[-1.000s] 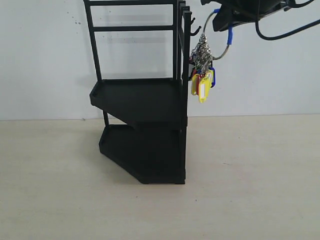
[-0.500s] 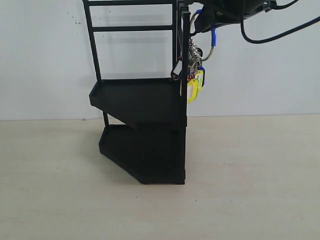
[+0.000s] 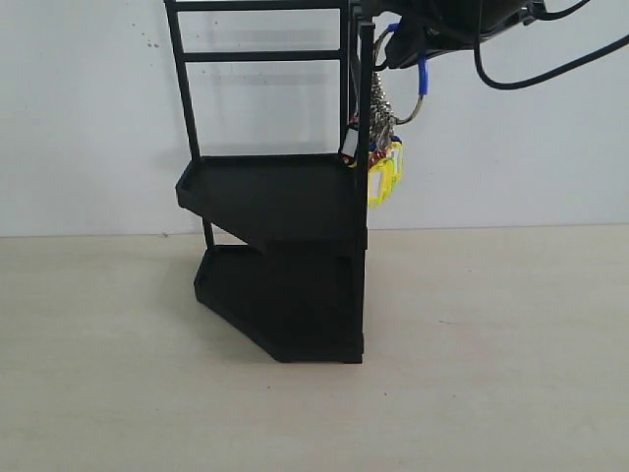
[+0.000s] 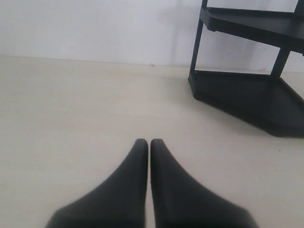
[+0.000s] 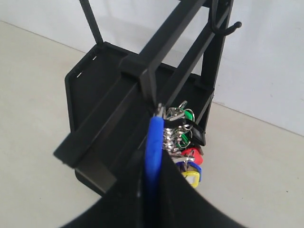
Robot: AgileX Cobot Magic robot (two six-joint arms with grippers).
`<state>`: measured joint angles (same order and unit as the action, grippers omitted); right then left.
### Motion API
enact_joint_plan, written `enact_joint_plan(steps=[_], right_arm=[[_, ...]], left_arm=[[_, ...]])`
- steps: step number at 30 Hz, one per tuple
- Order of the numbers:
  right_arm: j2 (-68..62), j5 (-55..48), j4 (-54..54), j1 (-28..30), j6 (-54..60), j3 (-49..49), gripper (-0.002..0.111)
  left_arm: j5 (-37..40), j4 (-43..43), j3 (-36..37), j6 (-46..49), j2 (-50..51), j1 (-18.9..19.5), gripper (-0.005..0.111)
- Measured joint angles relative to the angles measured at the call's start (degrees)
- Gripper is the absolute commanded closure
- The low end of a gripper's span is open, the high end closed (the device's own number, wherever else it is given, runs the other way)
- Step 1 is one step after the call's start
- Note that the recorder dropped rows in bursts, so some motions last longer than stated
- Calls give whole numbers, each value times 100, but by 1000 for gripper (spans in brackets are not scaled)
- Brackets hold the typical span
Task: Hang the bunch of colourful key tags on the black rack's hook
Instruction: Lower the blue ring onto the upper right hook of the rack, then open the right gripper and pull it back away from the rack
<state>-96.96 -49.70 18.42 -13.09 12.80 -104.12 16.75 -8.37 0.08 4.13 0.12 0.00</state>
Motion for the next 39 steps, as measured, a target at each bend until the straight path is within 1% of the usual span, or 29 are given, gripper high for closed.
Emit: enact_joint_plan(steps=[9, 11, 12, 13, 14, 15, 19, 22, 25, 32, 35, 39], right_arm=[[0, 0, 0, 0, -86, 0, 108], [0, 0, 0, 0, -96, 0, 100], [0, 0, 0, 0, -96, 0, 88], [0, 0, 0, -10, -96, -10, 83], [0, 0, 0, -8, -96, -9, 71], [0, 30, 10, -8, -96, -23, 67], [0, 53, -15, -8, -183, -23, 68], [0, 41, -330, -8, -449, -23, 68], [0, -137, -709, -8, -536, -23, 68], [240, -588, -1098, -8, -750, -3, 68], [583, -491, -1191, -8, -797, 424, 68], [976, -254, -1238, -8, -837, 1244, 68]], left_arm=[[0, 0, 0, 0, 0, 0, 102], [0, 0, 0, 0, 0, 0, 102], [0, 0, 0, 0, 0, 0, 102], [0, 0, 0, 0, 0, 0, 102], [0, 0, 0, 0, 0, 0, 102], [0, 0, 0, 0, 0, 0, 102], [0, 0, 0, 0, 0, 0, 102], [0, 0, 0, 0, 0, 0, 102], [0, 0, 0, 0, 0, 0, 102], [0, 0, 0, 0, 0, 0, 102], [0, 0, 0, 0, 0, 0, 102], [0, 0, 0, 0, 0, 0, 102]])
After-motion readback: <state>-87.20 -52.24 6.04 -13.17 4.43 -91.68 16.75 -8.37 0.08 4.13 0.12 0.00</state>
